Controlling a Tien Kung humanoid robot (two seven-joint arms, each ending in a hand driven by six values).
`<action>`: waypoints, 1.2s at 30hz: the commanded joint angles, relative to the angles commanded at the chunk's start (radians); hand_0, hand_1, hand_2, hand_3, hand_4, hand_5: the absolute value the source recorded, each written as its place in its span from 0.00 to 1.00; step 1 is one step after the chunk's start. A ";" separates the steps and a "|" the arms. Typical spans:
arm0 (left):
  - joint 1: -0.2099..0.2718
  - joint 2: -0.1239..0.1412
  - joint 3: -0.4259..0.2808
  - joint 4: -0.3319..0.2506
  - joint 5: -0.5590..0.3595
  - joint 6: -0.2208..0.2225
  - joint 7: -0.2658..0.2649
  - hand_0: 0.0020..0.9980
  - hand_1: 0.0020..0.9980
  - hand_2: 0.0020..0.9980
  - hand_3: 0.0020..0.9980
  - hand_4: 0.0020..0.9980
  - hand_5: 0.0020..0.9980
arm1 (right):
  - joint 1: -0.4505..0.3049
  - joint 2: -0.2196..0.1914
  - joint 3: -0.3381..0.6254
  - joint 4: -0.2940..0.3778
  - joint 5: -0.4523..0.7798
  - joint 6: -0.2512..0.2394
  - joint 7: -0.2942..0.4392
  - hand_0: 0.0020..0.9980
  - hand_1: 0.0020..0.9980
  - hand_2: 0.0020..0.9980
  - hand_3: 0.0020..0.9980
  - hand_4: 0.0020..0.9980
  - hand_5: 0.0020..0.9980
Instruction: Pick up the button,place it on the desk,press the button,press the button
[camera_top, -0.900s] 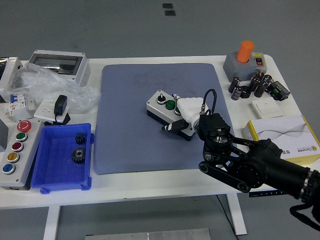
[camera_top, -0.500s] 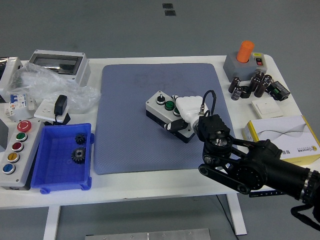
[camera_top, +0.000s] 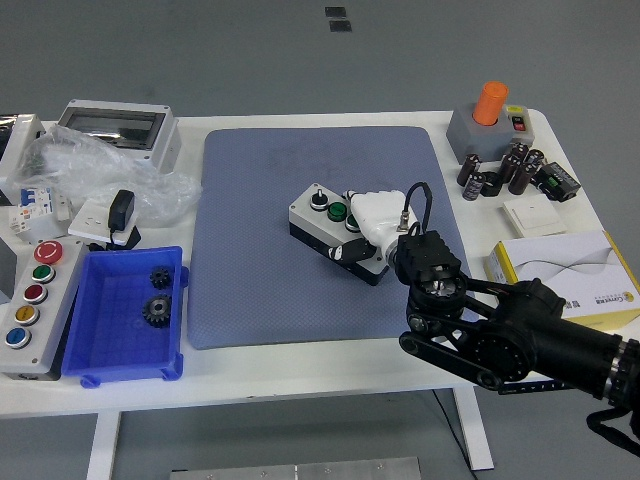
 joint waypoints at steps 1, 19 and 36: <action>0.001 0.000 0.000 0.000 0.000 0.001 0.000 0.67 0.70 0.67 0.66 0.77 0.41 | 0.001 -0.003 -0.003 0.004 -0.001 -0.007 0.000 0.17 0.47 0.41 0.39 0.46 0.00; 0.004 -0.001 0.005 0.000 -0.007 0.006 -0.004 0.67 0.70 0.67 0.66 0.77 0.42 | 0.131 -0.082 -0.210 0.074 -0.043 -0.192 0.193 0.14 0.48 0.41 0.43 0.40 0.00; 0.003 0.004 0.018 0.001 -0.018 0.006 -0.004 0.66 0.70 0.67 0.66 0.77 0.43 | 0.160 -0.119 -0.310 0.020 -0.017 -0.346 0.372 0.15 0.48 0.41 0.43 0.37 0.00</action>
